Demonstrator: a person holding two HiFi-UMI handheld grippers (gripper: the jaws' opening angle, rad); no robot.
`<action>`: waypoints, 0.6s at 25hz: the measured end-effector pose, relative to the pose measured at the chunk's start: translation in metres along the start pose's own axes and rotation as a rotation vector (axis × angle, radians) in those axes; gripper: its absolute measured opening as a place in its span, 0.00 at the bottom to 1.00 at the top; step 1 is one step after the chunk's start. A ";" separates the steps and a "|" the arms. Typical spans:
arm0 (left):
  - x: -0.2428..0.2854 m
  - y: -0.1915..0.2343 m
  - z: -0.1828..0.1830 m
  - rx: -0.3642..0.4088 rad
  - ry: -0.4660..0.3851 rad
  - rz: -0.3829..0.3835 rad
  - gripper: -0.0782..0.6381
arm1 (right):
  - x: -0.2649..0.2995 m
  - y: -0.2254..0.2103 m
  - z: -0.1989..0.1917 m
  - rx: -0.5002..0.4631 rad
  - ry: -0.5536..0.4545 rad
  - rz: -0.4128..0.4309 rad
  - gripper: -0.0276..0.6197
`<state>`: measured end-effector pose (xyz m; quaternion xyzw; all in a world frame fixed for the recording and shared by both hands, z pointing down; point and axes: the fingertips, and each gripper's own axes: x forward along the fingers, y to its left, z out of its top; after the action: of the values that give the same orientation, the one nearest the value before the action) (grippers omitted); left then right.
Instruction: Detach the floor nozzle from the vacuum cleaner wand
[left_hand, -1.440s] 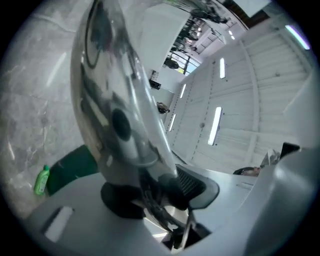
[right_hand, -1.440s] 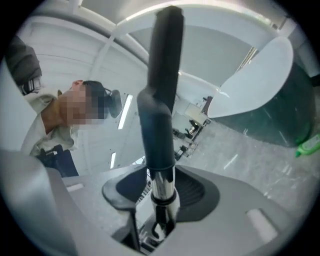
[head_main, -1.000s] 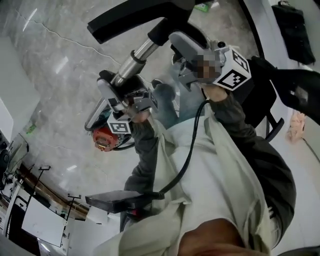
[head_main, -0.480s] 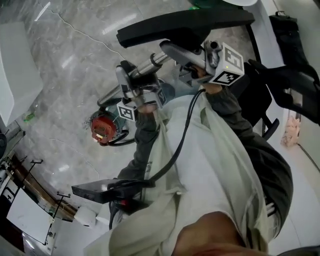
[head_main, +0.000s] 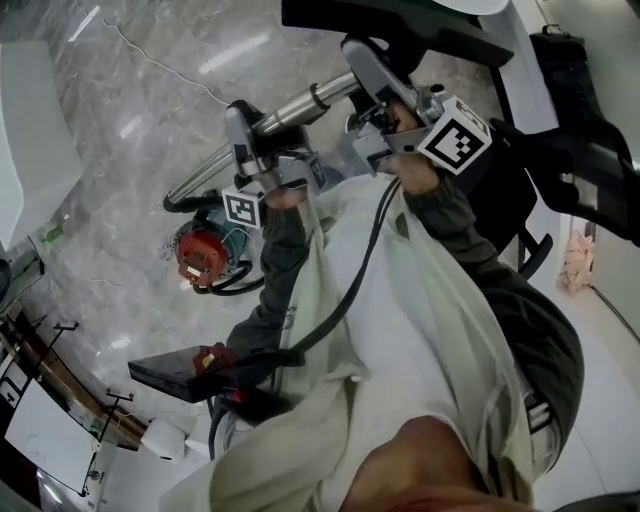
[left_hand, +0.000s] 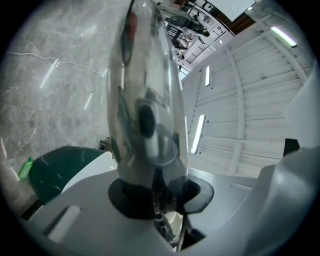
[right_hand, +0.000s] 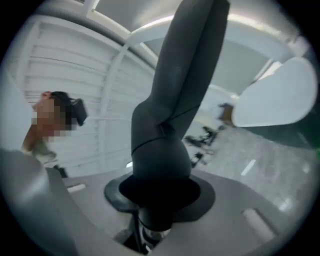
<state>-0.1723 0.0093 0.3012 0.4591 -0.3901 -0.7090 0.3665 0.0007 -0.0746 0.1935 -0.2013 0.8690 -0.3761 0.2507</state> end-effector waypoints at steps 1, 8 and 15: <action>-0.001 -0.001 -0.001 -0.021 0.002 0.013 0.24 | -0.001 0.011 -0.003 -0.059 0.052 0.133 0.24; -0.003 -0.001 -0.002 -0.069 -0.055 0.065 0.23 | 0.005 0.040 0.002 -0.168 0.147 0.414 0.23; 0.000 0.009 0.002 -0.076 -0.064 0.061 0.22 | -0.001 0.000 0.007 -0.005 -0.008 -0.162 0.23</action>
<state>-0.1731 0.0057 0.3097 0.4096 -0.3885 -0.7261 0.3924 0.0051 -0.0778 0.1895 -0.2731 0.8498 -0.3919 0.2226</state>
